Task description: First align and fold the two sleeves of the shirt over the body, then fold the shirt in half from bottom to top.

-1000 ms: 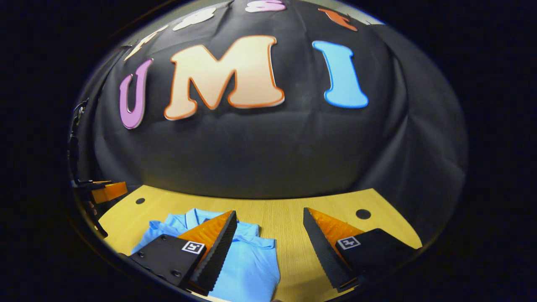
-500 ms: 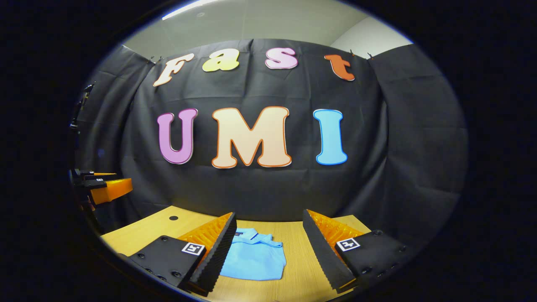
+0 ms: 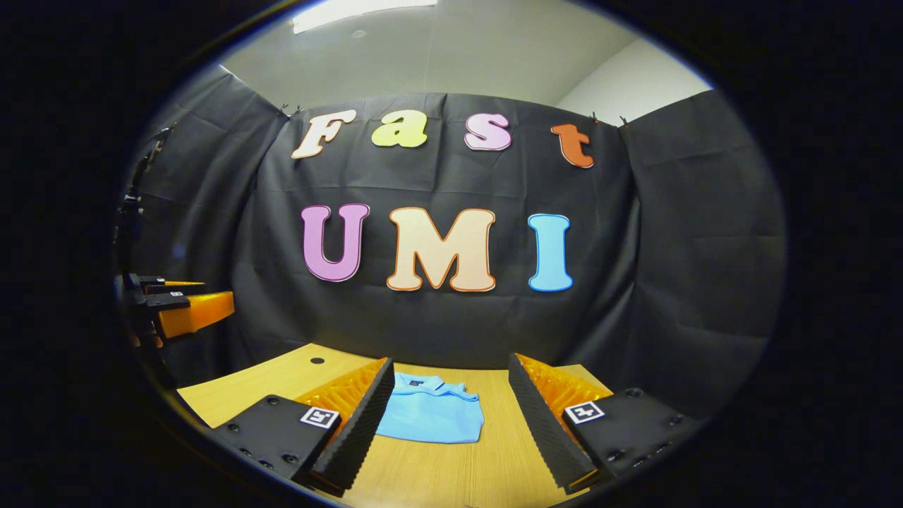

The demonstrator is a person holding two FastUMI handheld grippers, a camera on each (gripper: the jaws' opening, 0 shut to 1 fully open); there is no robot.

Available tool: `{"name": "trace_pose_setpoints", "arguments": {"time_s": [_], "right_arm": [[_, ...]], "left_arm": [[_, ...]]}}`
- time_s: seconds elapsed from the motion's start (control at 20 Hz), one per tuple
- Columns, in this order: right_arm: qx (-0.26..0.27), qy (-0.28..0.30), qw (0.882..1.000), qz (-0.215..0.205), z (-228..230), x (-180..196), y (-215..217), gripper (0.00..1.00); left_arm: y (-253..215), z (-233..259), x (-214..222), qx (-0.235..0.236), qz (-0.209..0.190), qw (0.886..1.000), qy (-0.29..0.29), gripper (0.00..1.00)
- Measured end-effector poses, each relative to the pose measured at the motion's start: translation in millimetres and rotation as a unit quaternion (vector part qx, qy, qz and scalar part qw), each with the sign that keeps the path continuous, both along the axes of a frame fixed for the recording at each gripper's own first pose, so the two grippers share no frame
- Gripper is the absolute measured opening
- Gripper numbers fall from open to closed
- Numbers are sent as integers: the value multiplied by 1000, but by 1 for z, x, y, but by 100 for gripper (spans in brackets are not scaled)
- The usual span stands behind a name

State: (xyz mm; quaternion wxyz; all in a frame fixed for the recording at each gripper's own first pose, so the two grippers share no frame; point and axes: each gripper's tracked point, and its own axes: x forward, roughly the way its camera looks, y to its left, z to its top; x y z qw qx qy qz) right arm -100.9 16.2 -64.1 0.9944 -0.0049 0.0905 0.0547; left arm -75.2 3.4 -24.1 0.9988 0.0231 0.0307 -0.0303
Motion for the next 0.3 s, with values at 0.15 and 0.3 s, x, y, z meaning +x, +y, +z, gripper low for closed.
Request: {"name": "trace_pose_setpoints", "arguments": {"time_s": [0.15,0.3], "right_arm": [[1,0,1000,-1,4,-7,3,100],[3,-4,1000,-2,9,-7,4,100]], "left_arm": [[-2,1,-13,-9,-5,1000,3,93],[0,6,-17,-12,-6,1000,0,93]]}}
